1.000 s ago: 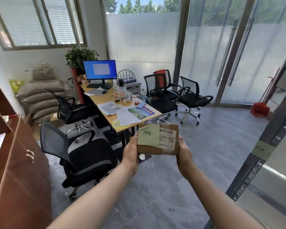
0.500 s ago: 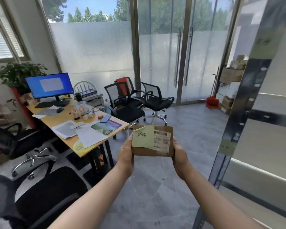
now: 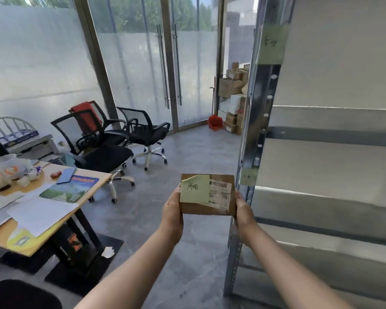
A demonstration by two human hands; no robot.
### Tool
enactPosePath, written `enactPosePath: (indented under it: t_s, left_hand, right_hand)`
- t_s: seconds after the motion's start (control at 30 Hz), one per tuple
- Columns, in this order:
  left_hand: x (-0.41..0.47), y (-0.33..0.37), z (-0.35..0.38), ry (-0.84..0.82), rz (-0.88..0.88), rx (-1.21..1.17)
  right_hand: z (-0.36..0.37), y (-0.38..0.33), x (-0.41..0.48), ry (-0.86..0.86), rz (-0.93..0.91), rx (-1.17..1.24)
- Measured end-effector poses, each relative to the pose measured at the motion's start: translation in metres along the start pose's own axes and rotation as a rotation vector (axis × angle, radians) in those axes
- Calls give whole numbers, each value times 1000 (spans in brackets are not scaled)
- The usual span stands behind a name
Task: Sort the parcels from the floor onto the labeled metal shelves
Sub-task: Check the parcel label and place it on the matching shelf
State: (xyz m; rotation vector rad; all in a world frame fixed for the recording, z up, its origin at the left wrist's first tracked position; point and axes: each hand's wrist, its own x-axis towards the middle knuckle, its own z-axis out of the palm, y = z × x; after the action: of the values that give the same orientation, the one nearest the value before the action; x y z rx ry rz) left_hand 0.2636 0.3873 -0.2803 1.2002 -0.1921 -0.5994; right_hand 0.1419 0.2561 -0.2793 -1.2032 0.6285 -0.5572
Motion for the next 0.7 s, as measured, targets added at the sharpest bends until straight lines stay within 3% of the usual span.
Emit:
enactPosePath:
  t_s: [0.43, 0.7]
  left_hand:
    - [30, -41, 48, -243, -143, 143]
    - [38, -72, 73, -306, -232, 141]
  right_hand:
    - [-59, 4, -3, 319, -2, -86]
    - [-99, 9, -4, 469, 82, -135]
